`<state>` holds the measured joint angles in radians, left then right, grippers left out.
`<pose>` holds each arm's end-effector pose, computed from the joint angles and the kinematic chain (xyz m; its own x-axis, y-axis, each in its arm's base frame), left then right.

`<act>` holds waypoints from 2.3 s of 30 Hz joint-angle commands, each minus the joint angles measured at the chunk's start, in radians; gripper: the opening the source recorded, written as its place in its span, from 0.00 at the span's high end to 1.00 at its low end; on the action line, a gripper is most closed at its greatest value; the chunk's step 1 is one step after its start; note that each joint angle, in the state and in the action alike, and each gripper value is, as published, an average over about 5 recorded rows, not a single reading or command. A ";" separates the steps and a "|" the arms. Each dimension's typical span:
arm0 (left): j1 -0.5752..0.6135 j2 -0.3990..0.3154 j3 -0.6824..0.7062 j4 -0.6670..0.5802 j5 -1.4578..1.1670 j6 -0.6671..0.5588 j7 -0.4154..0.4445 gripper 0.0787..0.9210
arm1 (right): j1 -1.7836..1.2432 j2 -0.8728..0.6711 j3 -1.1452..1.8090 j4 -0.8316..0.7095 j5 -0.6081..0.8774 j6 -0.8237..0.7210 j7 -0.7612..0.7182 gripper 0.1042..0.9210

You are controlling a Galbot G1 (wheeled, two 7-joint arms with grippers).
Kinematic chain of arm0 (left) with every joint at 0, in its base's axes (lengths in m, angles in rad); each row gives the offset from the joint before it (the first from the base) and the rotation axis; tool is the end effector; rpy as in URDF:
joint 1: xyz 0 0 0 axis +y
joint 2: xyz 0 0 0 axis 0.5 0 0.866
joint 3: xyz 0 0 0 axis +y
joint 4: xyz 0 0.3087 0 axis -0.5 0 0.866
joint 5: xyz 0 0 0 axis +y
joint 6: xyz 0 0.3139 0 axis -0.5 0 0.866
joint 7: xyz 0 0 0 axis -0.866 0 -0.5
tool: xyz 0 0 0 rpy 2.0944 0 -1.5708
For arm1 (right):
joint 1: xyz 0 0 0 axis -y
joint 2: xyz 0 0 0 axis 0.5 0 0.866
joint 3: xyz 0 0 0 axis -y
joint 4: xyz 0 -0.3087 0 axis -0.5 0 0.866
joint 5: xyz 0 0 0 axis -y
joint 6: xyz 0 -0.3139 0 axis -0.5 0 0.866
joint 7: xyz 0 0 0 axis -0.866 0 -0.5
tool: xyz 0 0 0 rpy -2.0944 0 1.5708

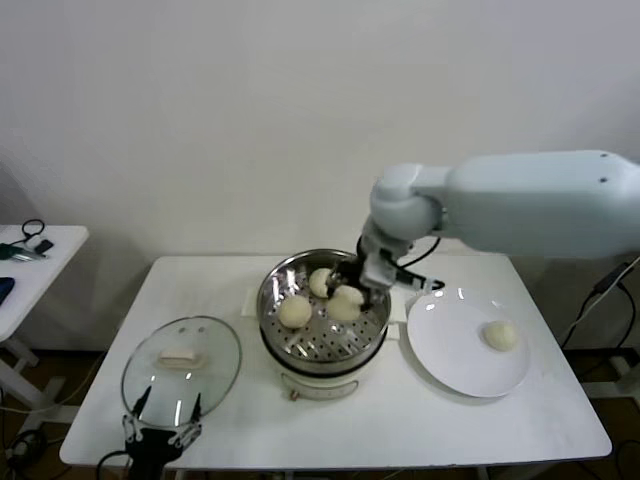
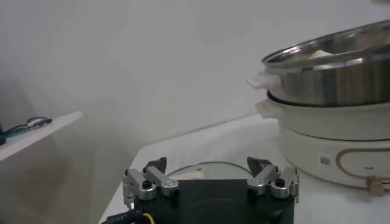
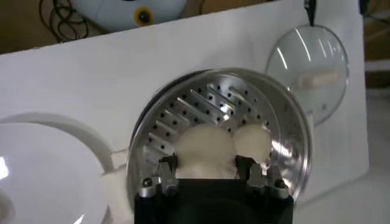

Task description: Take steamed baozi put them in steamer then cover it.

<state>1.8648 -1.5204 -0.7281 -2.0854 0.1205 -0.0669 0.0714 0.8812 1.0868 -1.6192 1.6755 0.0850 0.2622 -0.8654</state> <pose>0.0727 0.0632 -0.2986 -0.9690 -0.0657 0.2382 0.0031 0.9607 0.2776 0.4023 0.1040 -0.0301 -0.1305 -0.2267 0.9652 -0.1792 -0.9521 -0.2478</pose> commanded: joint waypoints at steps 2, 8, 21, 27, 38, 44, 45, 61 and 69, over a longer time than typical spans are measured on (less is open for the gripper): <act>0.000 0.000 -0.002 -0.005 -0.002 0.000 0.000 0.12 | -0.171 0.089 0.013 -0.028 -0.154 0.045 0.055 0.34; 0.002 -0.004 -0.008 -0.003 -0.004 -0.001 -0.001 0.12 | -0.207 0.113 0.019 -0.077 -0.186 0.047 0.050 0.34; 0.003 -0.007 -0.008 -0.002 -0.006 -0.005 -0.004 0.12 | -0.166 0.096 0.032 -0.105 -0.128 0.054 0.051 0.15; 0.004 -0.008 -0.007 -0.002 -0.005 -0.007 -0.004 0.12 | 0.009 -0.021 -0.010 -0.066 0.136 0.040 -0.075 0.12; 0.003 -0.001 -0.004 -0.002 -0.007 -0.011 -0.004 0.12 | 0.264 -0.401 -0.272 -0.271 0.510 -0.300 -0.248 0.12; -0.003 0.008 -0.004 -0.009 -0.015 -0.006 0.000 0.12 | 0.040 -0.553 -0.205 -0.406 0.327 -0.316 -0.231 0.12; -0.003 0.008 -0.004 -0.010 -0.016 -0.005 0.001 0.12 | -0.016 -0.570 -0.163 -0.427 0.292 -0.317 -0.224 0.12; -0.003 -0.005 0.000 0.006 0.002 -0.002 0.004 0.12 | -0.670 -0.527 0.418 -0.710 0.024 -0.233 -0.189 0.12; -0.001 -0.022 0.006 0.013 0.016 -0.004 0.002 0.12 | -0.749 -0.418 0.499 -0.805 0.012 -0.228 -0.166 0.12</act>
<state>1.8674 -1.5459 -0.7238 -2.0741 0.1357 -0.0745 0.0715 0.3111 0.6162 -1.2765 0.9995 0.1513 0.0244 -1.0412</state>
